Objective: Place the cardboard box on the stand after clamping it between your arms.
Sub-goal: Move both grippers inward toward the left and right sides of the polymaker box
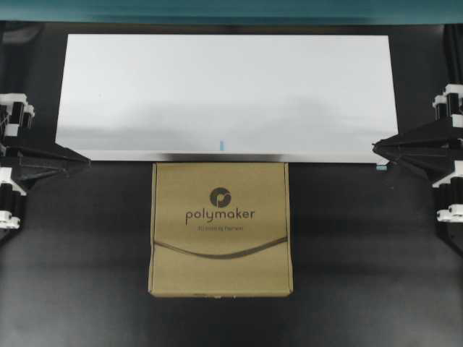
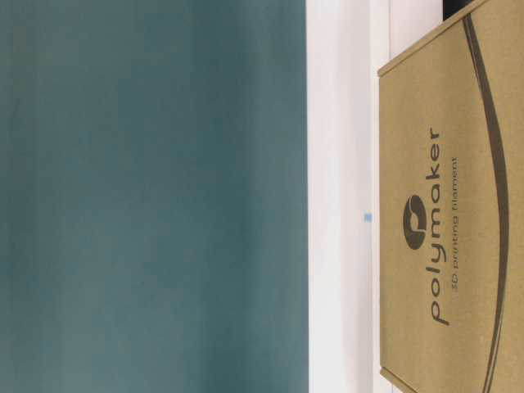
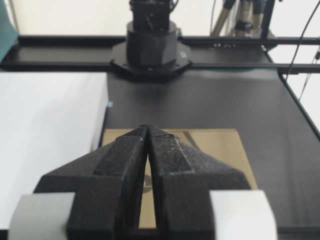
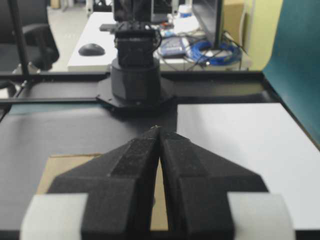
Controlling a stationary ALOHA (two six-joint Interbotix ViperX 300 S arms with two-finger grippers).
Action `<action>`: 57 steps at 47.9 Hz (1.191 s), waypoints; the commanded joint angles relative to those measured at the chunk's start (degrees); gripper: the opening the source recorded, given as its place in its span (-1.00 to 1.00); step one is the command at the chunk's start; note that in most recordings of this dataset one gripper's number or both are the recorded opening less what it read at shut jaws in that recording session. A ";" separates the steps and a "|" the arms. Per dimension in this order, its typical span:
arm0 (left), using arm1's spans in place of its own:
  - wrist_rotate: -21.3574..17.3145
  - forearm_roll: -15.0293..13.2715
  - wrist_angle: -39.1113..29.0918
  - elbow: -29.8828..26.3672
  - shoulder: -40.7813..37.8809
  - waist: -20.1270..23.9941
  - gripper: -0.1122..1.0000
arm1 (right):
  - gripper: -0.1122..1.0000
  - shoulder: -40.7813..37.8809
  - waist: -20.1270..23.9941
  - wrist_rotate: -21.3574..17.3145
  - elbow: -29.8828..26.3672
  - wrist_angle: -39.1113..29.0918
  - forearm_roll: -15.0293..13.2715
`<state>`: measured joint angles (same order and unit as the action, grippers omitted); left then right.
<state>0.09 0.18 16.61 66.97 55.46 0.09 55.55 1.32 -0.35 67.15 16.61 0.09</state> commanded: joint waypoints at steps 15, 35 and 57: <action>2.20 2.37 -23.20 -10.28 -4.13 -3.25 -0.79 | -0.81 -9.49 7.38 -1.49 -13.27 -32.43 1.23; 5.62 2.37 -38.41 -13.97 -16.35 -9.32 -0.79 | -0.81 -21.80 9.05 -11.25 -15.56 -46.76 1.23; 5.71 2.37 -38.85 -15.38 -31.03 -9.32 0.28 | 0.08 -34.01 9.23 -12.39 -14.68 -44.74 0.79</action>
<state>5.71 2.37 -22.50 52.82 26.54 -9.14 24.52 9.58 -13.45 52.73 -29.62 1.14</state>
